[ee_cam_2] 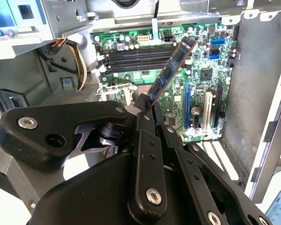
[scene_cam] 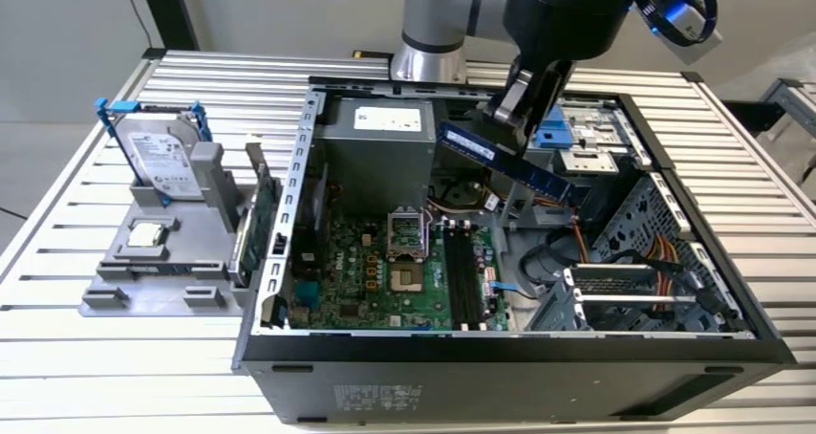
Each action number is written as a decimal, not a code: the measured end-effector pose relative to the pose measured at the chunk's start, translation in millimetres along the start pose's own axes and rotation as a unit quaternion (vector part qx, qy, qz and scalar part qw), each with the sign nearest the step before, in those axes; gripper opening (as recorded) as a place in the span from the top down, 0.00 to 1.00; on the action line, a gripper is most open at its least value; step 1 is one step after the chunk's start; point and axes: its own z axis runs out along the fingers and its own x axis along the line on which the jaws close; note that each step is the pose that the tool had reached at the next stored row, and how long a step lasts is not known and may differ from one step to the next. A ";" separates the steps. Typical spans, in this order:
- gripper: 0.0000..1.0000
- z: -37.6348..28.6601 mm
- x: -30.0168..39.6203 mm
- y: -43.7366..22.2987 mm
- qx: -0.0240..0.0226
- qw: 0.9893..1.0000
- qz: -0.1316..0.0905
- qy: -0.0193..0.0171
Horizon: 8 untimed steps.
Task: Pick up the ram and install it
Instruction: 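Insert the ram into the slot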
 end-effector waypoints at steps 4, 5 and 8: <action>1.00 0.0 0.0 0.0 0.000 1.000 0.011 0.000; 1.00 0.0 0.0 0.0 0.000 1.000 0.018 0.000; 1.00 0.0 0.0 0.0 0.000 1.000 0.024 0.000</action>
